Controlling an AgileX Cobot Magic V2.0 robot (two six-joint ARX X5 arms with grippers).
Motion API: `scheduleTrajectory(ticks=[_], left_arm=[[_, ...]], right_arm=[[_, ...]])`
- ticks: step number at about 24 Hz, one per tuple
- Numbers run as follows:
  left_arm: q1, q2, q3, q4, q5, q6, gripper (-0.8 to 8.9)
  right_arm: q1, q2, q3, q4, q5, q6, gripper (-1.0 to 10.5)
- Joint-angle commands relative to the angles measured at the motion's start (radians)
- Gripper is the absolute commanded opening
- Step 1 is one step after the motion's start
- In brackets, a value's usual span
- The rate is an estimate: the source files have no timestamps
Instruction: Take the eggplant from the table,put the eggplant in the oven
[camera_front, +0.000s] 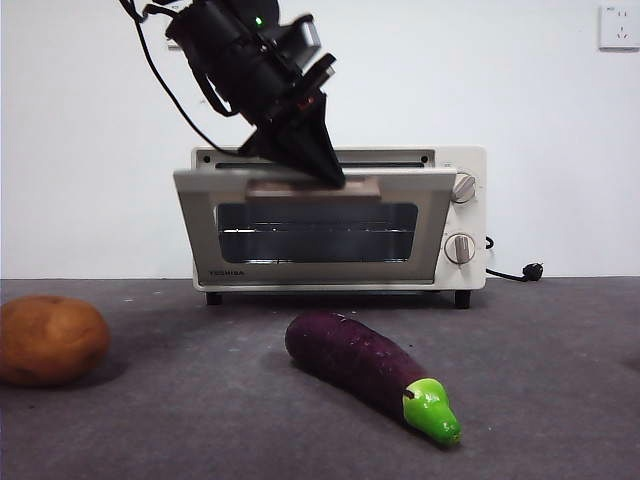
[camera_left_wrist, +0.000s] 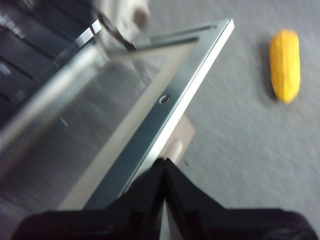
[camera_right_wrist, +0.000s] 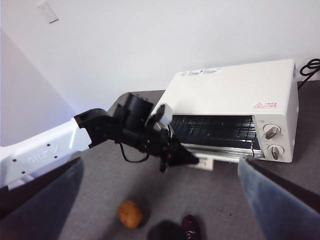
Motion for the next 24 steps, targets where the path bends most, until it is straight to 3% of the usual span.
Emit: scheduleTrajectory(ticks=[1,7,12,24], left_arm=[[-0.006,0.032,-0.02,-0.031,-0.037,0.016,-0.05],[-0.045,0.032,-0.02,-0.076,-0.031,0.015,-0.05],[-0.07,0.032,-0.02,-0.1,0.045,0.01,-0.06],[-0.085,-0.04,-0.02,-0.089,0.048,-0.007,-0.05]], right_arm=[[0.002,-0.002,0.003,0.006,-0.003,-0.003,5.7],[0.002,-0.002,0.003,0.006,-0.004,-0.003,5.7],[0.002,-0.002,0.003,0.006,-0.004,-0.003,5.7],[0.002,-0.002,0.003,-0.002,-0.003,-0.003,5.7]])
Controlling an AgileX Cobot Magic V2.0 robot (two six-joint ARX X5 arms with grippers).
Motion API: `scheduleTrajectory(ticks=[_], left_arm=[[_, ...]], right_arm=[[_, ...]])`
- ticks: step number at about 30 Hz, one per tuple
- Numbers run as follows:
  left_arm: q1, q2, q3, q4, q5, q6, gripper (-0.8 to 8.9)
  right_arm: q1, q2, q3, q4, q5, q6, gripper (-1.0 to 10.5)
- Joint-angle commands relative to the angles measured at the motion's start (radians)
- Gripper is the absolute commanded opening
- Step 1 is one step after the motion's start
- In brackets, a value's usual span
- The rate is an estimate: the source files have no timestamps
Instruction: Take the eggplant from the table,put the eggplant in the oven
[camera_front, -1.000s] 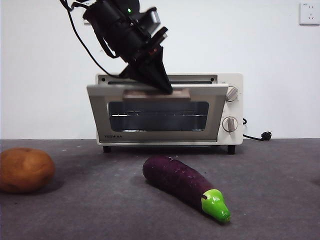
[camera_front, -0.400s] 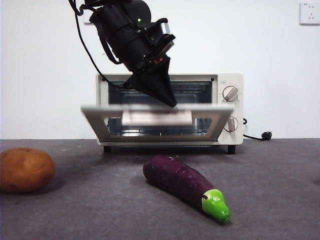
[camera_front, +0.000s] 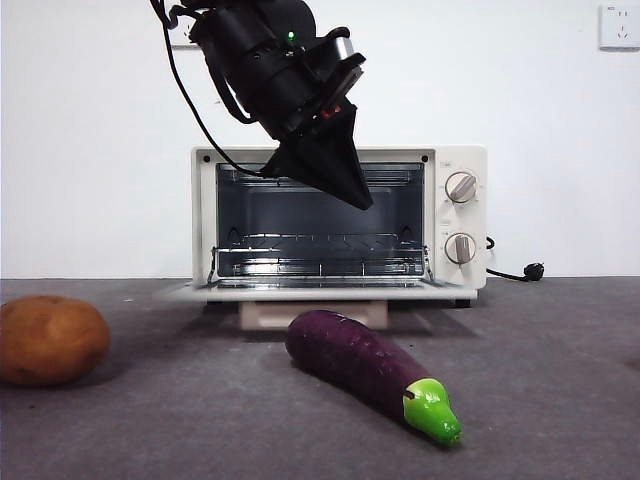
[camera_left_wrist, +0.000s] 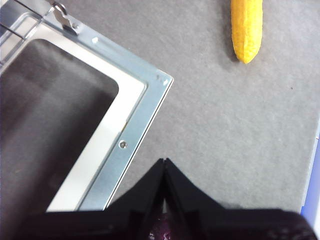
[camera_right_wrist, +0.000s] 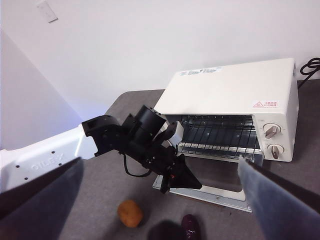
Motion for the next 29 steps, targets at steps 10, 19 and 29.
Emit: scheduleTrajectory(ticks=[10,19,29], left_arm=[[0.014,-0.36,-0.008,0.055,-0.138,-0.084,-0.05],[0.014,-0.764,-0.008,0.058,-0.445,-0.163,-0.05],[0.014,-1.088,-0.008,-0.017,-0.698,-0.159,-0.06]], right_arm=[[0.003,0.007,0.003,-0.003,-0.004,0.001,5.7],[0.048,0.036,0.003,-0.027,-0.005,-0.004,5.7],[0.13,0.053,0.003,-0.026,-0.011,-0.024,5.6]])
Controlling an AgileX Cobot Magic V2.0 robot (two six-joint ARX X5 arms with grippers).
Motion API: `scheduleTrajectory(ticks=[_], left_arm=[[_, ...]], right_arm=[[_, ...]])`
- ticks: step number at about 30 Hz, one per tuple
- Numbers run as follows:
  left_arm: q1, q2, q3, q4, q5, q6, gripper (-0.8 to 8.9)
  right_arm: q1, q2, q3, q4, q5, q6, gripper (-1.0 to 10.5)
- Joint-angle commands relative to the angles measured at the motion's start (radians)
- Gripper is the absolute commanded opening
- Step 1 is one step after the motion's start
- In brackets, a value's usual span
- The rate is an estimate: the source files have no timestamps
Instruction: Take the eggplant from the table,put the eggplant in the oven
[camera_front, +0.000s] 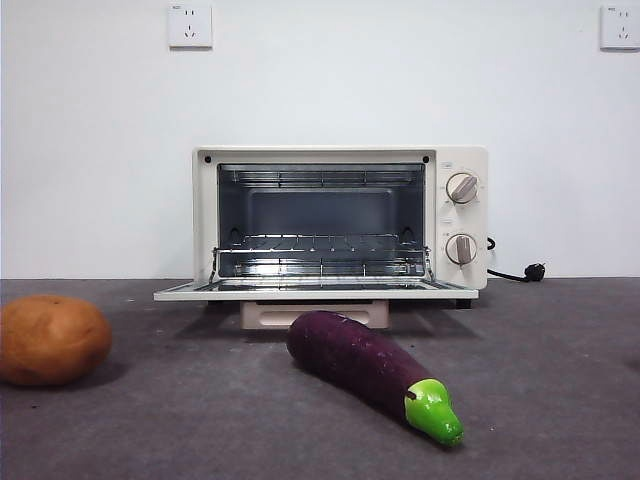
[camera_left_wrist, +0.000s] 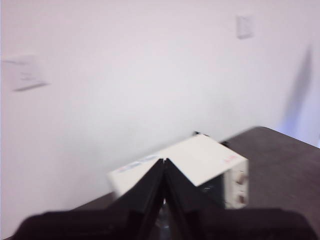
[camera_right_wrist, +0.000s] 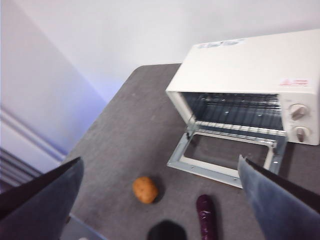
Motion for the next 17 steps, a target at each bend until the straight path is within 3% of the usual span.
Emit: scheduleTrajectory(ticks=[1,6,17], left_arm=[[0.002,-0.053,-0.004,-0.028,-0.08,0.005,-0.05],[0.002,-0.119,-0.004,-0.06,-0.15,0.024,-0.06],[0.002,-0.115,-0.004,-0.097,-0.153,0.056,-0.05]], right_arm=[[0.034,0.0,0.003,0.004,-0.004,-0.023,5.6],[0.099,0.01,0.003,-0.014,-0.003,-0.037,5.6],[0.162,0.038,0.003,-0.074,0.027,-0.067,5.6]])
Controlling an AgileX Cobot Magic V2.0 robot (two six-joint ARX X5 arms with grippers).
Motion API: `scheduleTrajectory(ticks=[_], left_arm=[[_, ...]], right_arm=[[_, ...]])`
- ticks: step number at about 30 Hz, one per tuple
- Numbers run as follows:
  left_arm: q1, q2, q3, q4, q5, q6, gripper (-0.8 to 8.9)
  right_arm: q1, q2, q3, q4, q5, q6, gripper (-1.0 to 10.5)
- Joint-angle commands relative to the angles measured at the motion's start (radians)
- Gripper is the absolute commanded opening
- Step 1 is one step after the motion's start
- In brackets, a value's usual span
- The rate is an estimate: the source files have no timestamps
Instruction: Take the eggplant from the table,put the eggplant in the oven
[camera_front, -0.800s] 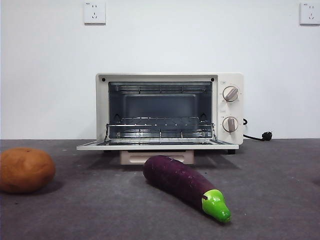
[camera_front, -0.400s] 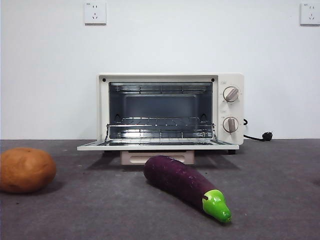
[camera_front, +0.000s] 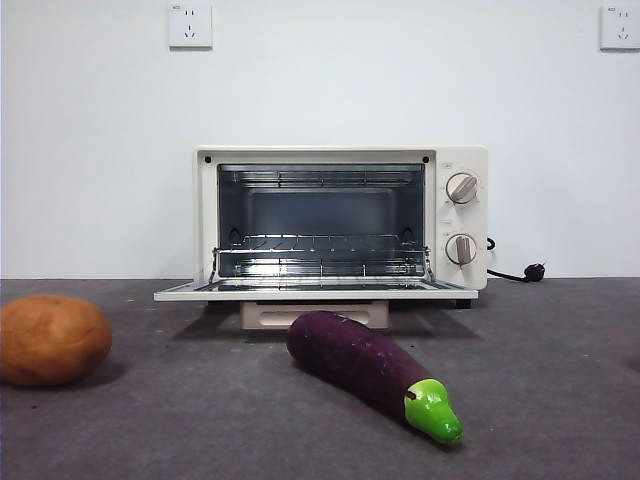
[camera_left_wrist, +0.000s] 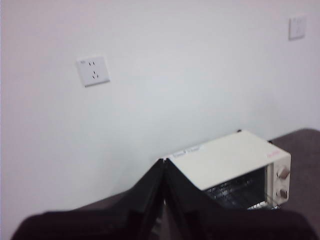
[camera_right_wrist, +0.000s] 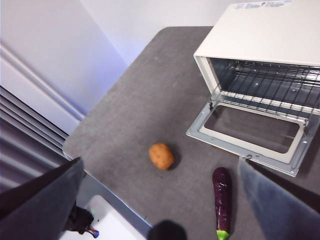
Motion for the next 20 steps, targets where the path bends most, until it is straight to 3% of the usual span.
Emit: scheduleTrajectory(ticks=[1,5,13,20], left_arm=[[0.002,0.006,-0.004,0.006,-0.006,0.017,-0.05],[0.002,0.008,-0.004,0.016,-0.01,0.024,-0.05],[0.002,0.008,-0.004,0.013,-0.032,0.044,-0.05],[0.002,0.008,-0.004,0.012,-0.034,0.053,-0.05]], right_arm=[[0.016,0.012,0.003,-0.001,0.008,-0.019,5.6],[0.053,0.047,0.003,-0.008,0.032,-0.024,5.6],[0.175,0.157,0.001,-0.032,0.162,-0.038,5.6],[0.293,0.278,-0.003,-0.033,0.341,-0.038,5.6]])
